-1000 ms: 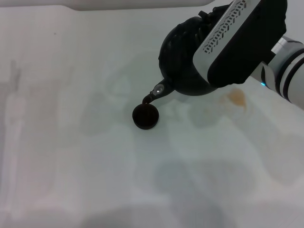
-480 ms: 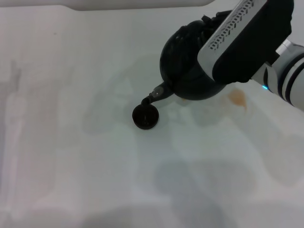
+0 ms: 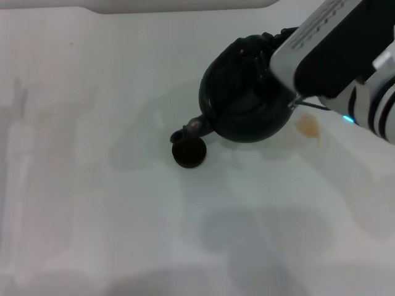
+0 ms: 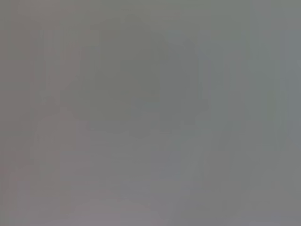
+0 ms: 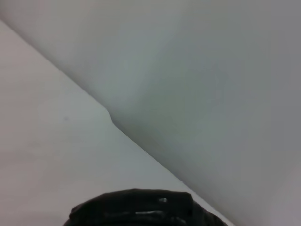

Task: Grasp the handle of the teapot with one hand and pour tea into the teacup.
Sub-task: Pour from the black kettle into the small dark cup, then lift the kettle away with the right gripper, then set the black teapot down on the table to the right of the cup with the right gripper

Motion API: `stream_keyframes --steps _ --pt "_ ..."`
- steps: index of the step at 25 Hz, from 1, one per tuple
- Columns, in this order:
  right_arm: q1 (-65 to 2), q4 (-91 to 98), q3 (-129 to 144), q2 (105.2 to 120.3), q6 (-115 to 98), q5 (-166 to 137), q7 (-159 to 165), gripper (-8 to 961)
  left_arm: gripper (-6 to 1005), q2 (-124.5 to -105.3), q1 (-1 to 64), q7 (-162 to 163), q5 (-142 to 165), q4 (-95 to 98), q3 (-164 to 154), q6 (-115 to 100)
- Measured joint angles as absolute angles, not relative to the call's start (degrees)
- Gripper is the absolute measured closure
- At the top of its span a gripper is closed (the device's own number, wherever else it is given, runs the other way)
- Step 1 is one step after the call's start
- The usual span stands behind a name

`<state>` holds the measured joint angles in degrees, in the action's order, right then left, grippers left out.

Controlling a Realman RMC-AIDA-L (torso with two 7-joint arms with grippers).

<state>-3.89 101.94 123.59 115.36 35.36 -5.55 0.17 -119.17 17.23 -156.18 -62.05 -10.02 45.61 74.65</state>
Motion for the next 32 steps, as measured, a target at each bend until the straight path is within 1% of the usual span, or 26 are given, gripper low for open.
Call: stream_keyframes --steps 5,16,24,32 --pt "-2.15 102.76 119.91 115.33 35.2 0.18 0.17 818 151 -119.09 17.23 -156.18 -61.99 -10.02 45.62 74.78" --pt "5.05 101.51 110.9 115.31 30.68 13.13 0.17 818 151 -119.0 17.23 -156.18 -61.97 -10.02 45.62 74.61" --pt "8.61 95.96 107.2 115.06 25.67 23.05 -0.32 819 152 -118.91 17.26 -156.18 -62.05 -9.58 45.62 74.49" --pt "8.91 93.87 107.06 115.12 25.18 24.12 -0.36 819 151 -118.83 17.78 -156.18 -62.03 -9.41 45.61 74.44"
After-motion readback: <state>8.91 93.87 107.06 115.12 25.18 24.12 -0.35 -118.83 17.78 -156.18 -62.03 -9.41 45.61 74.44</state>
